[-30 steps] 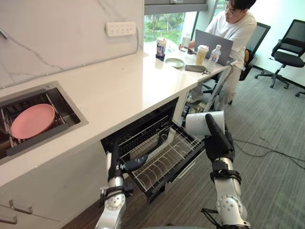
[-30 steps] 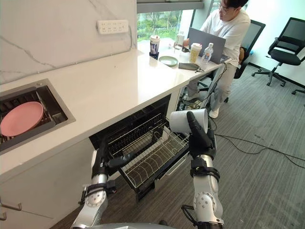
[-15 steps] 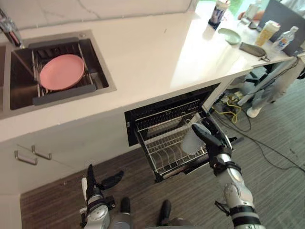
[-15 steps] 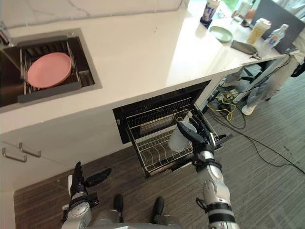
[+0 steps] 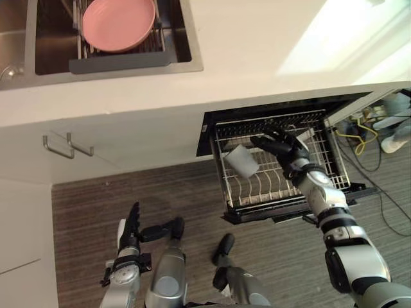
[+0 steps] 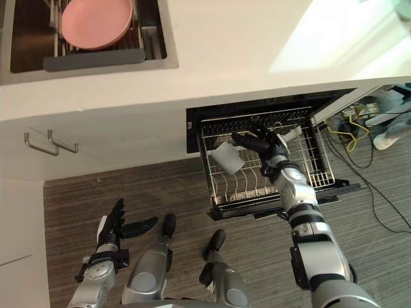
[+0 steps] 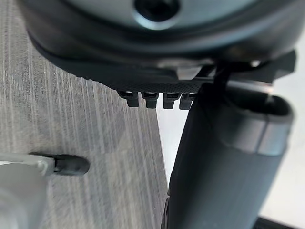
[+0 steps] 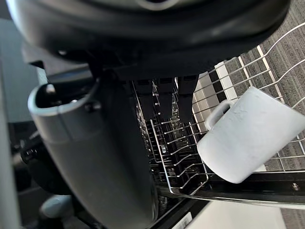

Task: Walk over to the sink, pick up the cup, carry it to the dishwasher, place the cup inside the dishwasher, then close the dishwasher door

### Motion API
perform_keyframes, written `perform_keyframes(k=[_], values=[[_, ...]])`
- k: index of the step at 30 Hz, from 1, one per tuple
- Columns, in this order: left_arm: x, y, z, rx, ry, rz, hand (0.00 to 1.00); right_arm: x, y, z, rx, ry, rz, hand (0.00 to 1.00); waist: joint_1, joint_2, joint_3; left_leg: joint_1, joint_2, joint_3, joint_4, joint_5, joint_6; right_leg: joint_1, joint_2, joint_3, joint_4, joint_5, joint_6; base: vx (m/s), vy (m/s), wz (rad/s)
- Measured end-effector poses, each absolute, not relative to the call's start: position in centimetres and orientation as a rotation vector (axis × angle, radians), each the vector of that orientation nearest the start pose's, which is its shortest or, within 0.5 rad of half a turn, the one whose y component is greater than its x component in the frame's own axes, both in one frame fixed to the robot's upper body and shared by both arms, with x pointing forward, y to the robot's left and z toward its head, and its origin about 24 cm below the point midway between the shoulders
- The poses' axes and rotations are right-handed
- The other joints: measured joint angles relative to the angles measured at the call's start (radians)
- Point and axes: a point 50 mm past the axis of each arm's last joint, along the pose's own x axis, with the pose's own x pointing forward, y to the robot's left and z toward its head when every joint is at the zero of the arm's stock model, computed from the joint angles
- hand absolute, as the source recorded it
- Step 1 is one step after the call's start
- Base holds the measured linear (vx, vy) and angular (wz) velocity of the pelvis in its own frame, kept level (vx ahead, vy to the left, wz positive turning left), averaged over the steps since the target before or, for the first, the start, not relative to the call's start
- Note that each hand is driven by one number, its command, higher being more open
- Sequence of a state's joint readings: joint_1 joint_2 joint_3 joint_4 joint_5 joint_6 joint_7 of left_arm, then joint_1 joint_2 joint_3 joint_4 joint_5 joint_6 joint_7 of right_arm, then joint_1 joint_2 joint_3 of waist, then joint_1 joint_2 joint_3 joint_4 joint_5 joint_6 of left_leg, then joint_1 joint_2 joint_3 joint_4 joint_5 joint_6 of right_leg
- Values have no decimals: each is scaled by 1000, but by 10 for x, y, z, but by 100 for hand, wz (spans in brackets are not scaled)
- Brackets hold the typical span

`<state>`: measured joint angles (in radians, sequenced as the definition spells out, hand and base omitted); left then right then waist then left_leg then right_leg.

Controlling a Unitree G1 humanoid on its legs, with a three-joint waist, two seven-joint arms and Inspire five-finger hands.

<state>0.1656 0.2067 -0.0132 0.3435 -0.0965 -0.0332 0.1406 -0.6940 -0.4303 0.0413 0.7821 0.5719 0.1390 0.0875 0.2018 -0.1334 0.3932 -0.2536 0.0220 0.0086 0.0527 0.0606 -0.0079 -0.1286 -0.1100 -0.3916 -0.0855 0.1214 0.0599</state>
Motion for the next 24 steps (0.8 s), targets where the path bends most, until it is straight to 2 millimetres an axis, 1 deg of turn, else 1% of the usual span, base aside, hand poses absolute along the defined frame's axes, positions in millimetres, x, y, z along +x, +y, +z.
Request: perform_keyframes(k=[2, 4, 6, 9, 10, 16, 19, 24], values=[[188, 215, -60, 144, 471, 180, 100, 375, -228, 95, 155, 182, 4, 0, 3, 3, 13, -9, -1, -9, 7, 0, 0, -1, 0, -7, 0, 0, 0, -6, 27, 16], [187, 214, -61, 144, 484, 156, 100, 379, -226, 97, 161, 205, 25, 0, 4, 6, 17, -19, -1, -14, 12, 0, 0, -7, 0, -13, 0, 0, 0, -2, 26, 10], [187, 210, -63, 148, 499, 126, 100, 380, -225, 91, 142, 279, 74, 0, 8, 15, 23, -20, -2, -19, 14, 1, -1, -4, 0, -19, 0, 0, 0, 5, 26, 7], [190, 204, -64, 151, 513, 80, 100, 378, -223, 78, 50, 374, 163, 0, 16, 27, 30, -20, -1, -25, 17, 1, -2, 0, 1, -24, 0, 0, 0, 1, 25, 4], [191, 201, -64, 152, 517, 68, 100, 377, -222, 76, 39, 389, 180, 100, 18, 29, 31, -20, -1, -27, 18, 2, -3, 2, 2, -27, 0, 0, 0, -5, 20, 4], [194, 192, -66, 151, 550, -7, 100, 385, -219, 84, -42, 404, 202, 100, 26, 31, 33, -19, 4, -29, 15, 8, -9, 4, 8, -31, 1, -2, -8, -2, 3, 1], [193, 190, -68, 155, 569, -26, 100, 387, -216, 88, -99, 402, 206, 100, 30, 31, 33, -15, 8, -29, 6, 12, -12, 4, 12, -30, 1, -3, -10, 0, 0, 0], [192, 189, -69, 164, 581, -36, 100, 388, -212, 91, -117, 368, 186, 100, 26, 30, 32, 11, 16, -18, -7, 13, -15, 17, 18, -16, 1, -3, -11, 42, 11, -7]])
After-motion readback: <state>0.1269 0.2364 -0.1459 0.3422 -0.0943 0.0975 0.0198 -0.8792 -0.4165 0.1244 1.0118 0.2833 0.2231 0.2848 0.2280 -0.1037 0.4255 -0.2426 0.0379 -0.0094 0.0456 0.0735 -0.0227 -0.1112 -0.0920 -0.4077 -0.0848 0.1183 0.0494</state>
